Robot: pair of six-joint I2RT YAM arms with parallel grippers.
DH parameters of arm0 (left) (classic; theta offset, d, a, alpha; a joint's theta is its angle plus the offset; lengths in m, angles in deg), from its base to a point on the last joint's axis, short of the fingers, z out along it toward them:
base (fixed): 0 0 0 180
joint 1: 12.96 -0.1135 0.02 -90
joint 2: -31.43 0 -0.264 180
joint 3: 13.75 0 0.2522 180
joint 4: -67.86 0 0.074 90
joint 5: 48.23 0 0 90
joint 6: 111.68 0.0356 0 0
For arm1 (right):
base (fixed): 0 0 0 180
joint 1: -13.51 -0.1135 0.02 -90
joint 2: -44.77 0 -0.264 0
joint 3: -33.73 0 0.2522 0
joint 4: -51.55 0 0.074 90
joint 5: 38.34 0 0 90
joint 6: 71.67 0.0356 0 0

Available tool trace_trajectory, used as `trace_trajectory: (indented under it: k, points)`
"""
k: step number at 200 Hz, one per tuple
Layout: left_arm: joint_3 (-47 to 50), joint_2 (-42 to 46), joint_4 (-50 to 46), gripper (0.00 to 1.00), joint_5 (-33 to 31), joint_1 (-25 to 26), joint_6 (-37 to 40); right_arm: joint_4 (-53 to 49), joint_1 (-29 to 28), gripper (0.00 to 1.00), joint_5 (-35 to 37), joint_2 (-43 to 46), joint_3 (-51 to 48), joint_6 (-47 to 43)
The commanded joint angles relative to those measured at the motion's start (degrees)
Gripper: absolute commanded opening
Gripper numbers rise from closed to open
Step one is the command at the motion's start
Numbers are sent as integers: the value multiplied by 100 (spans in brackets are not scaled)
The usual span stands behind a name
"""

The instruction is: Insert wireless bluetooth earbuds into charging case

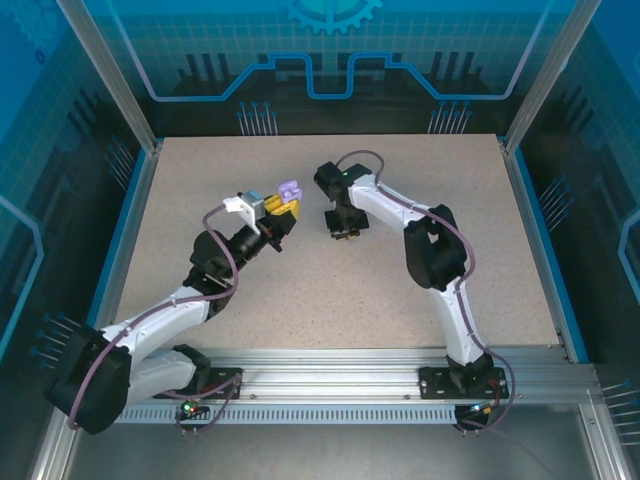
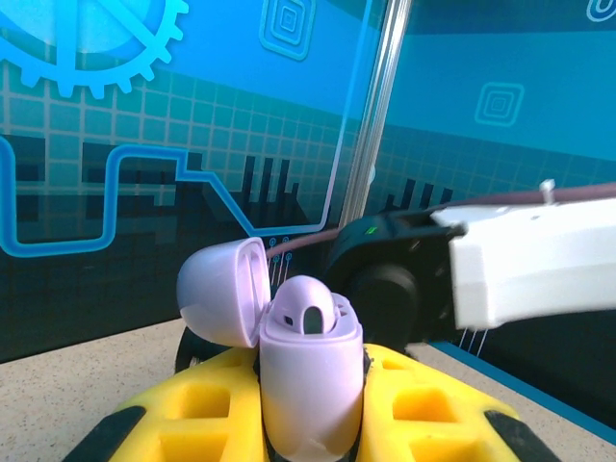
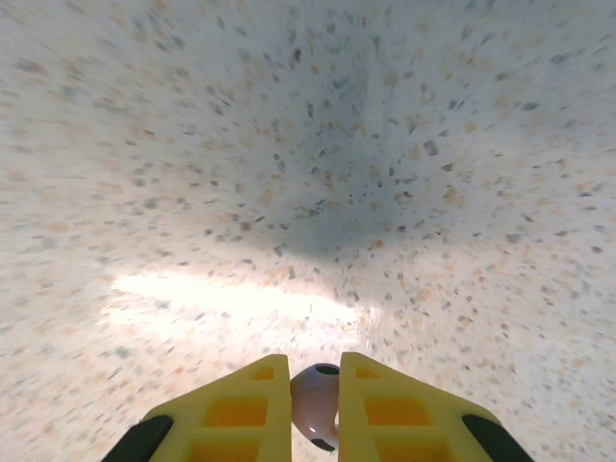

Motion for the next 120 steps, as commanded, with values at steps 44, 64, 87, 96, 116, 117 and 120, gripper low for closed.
trace_trajectory:
  k: [44, 64, 87, 96, 116, 117, 120]
  points:
    - [-285, 277, -189, 0, 331, -43, 72, 606, 165, 15, -124, 1949, -408, 278]
    - [-357, 273, -234, 0, 453, -42, 100, 723, 213, 15, -212, 2437, -404, 326]
    - [-461, 216, -288, 0, 577, -34, 135, 904, 266, 15, -297, 2946, -416, 369]
    - [-498, 187, -305, 0, 635, -23, 160, 994, 273, 16, -341, 3125, -418, 386]
    - [-557, 128, -311, 0, 734, 30, 223, 1169, 284, 16, -462, 3472, -400, 417]
    - [-559, 126, -311, 0, 741, 31, 229, 1176, 282, 16, -465, 3491, -395, 419]
    - [-568, 119, -311, 0, 764, 51, 235, 1195, 282, 16, -478, 3533, -391, 425]
